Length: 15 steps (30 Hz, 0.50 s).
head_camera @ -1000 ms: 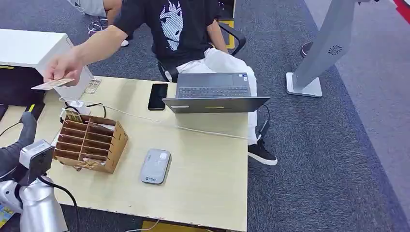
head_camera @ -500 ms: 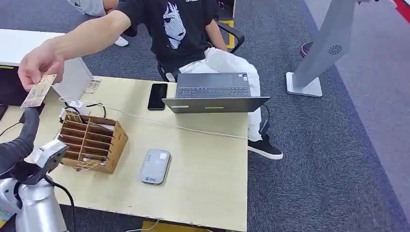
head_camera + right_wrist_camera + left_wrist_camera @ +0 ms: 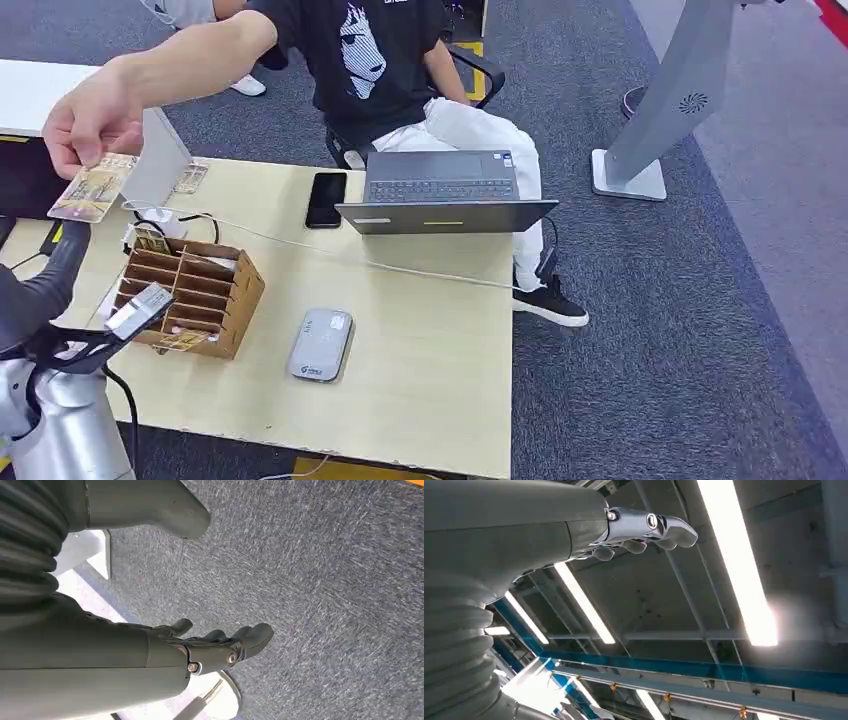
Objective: Pass the card to the sensor for recognition and then transmit it.
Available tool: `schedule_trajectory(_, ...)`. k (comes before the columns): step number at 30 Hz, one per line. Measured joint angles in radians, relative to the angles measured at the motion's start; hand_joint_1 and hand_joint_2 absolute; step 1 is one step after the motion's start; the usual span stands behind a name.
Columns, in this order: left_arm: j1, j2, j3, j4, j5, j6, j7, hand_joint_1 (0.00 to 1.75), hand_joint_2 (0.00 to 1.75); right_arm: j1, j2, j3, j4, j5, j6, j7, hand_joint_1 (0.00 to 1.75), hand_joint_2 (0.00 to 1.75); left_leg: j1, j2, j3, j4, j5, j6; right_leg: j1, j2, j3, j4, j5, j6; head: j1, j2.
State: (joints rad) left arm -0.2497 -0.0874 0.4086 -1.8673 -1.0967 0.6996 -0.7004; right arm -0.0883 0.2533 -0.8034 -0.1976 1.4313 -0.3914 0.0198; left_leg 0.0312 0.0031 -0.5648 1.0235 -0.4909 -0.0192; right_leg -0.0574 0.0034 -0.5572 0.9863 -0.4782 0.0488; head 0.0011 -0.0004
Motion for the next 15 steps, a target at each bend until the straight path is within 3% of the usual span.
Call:
schedule_trajectory(12,0.001,0.000,-0.016,0.013,-0.011,0.000,0.000,0.00,1.75,0.001,-0.006,0.023,0.000,-0.040,-0.003,-0.001,0.00,1.75,0.000,0.000,0.000,0.000,0.000,0.000,0.000,0.000,0.000,0.000,0.000,0.000,0.000,0.000)
schedule_trajectory(15,-0.004,0.013,-0.016,0.058,0.007,0.000,0.031,0.00,1.75,0.001,-0.006,0.028,-0.001,-0.052,-0.007,-0.002,0.00,1.75,0.000,0.000,0.000,0.000,0.000,0.000,0.000,0.000,0.000,0.000,0.000,0.000,0.000,0.000)
